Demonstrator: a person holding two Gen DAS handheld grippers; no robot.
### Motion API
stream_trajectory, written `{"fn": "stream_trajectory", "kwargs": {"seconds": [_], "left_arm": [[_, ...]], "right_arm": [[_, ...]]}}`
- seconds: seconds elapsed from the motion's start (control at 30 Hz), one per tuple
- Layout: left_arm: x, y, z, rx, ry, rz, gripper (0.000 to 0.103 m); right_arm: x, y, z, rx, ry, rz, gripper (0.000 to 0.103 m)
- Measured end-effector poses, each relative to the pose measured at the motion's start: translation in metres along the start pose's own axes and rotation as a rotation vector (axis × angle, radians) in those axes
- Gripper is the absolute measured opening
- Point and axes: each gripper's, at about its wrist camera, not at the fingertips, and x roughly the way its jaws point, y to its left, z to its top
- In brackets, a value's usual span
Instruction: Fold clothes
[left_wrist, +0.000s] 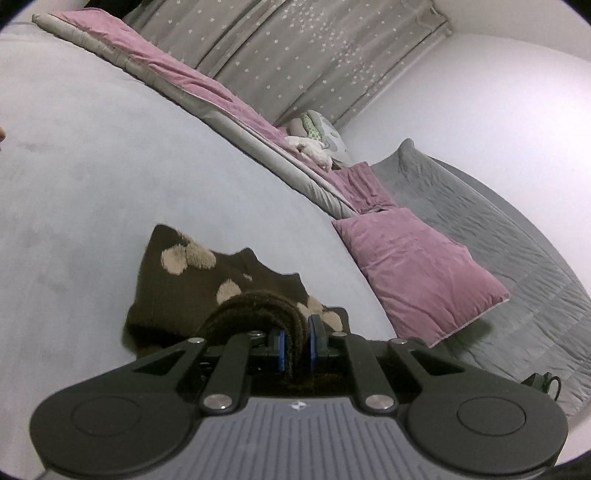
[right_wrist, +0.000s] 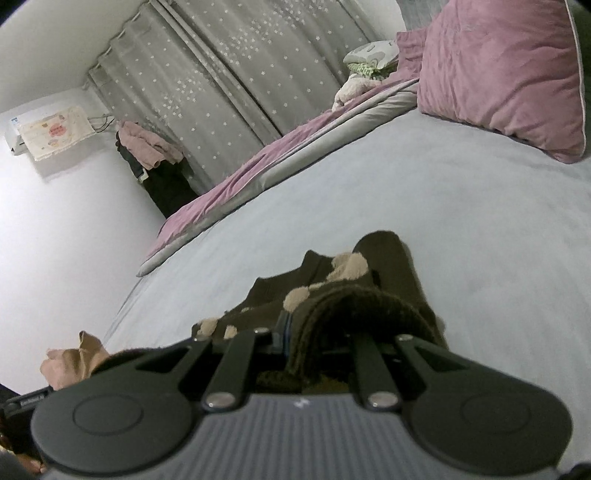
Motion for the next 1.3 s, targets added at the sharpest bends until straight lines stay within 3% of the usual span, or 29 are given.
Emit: {"fn": "stream_trajectory", "kwargs": {"seconds": [0.47,1.03,1.13,1.3], "left_arm": [[0.062,0.023,0.032,-0.022,-0.087,0.046,0.010],[0.131,0.073,0.042,-0.084,-0.100,0.095,0.011],[0.137,0.078,0.037,-0.084,-0.099,0.108,0.013],[0.135,0.078,0.028,-0.042,-0.122,0.132,0.038]], "right_arm": [[0.065,-0.008,0.037,0.027,-0.069,-0.013,0.011],[0.156,-0.041,0.053,0.085,-0.026,-0.019,0.012],[0.164,-0.050,0.050,0.106,-0.025,-0.006,0.022],[0.171,-0.059,0.047,0.117,-0.034,0.019,0.068]]}}
